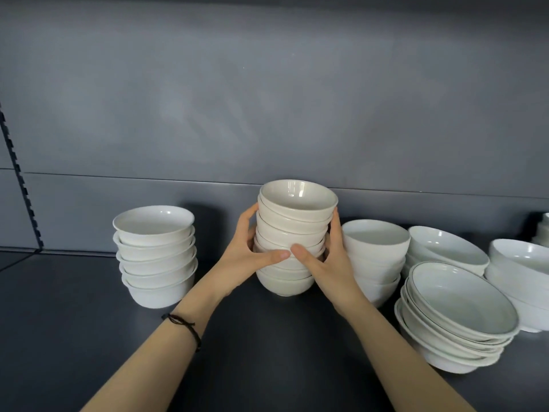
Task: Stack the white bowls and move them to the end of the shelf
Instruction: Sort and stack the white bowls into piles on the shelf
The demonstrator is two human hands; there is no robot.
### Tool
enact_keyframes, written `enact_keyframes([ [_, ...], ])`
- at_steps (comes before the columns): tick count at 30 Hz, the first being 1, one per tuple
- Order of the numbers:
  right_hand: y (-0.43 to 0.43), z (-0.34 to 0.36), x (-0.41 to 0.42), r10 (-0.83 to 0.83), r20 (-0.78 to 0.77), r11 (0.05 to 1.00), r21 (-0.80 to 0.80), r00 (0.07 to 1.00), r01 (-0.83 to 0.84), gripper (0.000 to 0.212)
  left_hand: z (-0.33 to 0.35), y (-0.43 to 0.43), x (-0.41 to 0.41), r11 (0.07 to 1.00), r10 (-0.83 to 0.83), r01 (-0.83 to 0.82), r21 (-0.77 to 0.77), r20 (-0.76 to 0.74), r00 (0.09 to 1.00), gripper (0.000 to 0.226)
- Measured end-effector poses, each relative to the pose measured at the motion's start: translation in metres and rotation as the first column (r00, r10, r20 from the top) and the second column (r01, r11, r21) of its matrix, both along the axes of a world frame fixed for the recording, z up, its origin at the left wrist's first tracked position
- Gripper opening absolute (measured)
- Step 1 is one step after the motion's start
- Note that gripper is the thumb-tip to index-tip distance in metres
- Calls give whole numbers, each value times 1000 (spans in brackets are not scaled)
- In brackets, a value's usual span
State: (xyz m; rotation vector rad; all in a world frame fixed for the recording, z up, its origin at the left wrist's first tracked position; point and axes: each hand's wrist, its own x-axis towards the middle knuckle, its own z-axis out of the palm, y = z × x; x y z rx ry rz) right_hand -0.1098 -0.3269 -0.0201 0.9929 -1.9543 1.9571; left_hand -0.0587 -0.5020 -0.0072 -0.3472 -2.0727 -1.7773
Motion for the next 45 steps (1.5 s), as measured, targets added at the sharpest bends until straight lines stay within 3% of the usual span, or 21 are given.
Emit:
enact_keyframes([
  [7,-4,-3,4,21,9,999,-40,1000,-21,95,-5,7,2,993,16,-10,118,-52,999,65],
  [19,-8,-17,6,110,140,993,-60,984,-103,102,-19,25,1,967,72,-70,244,1,997,61],
  [29,-1,-13,-2,263,295,965,-89,919,-248,88,-19,15,5,942,217,-204,265,-21,976,21],
  [32,1,-14,-5,303,338,952,-75,891,-296,93,-17,13,5,947,237,-210,242,-90,967,28],
  [36,-2,-15,2,252,278,968,-74,927,-241,80,-12,18,3,975,174,-149,167,-145,974,71],
  [41,-7,-3,9,-2,118,991,-136,993,18,66,-6,19,4,984,137,-110,142,-193,972,69],
  [45,-6,1,12,-3,66,992,-125,998,11,62,-7,24,5,982,130,-100,158,-199,971,57],
])
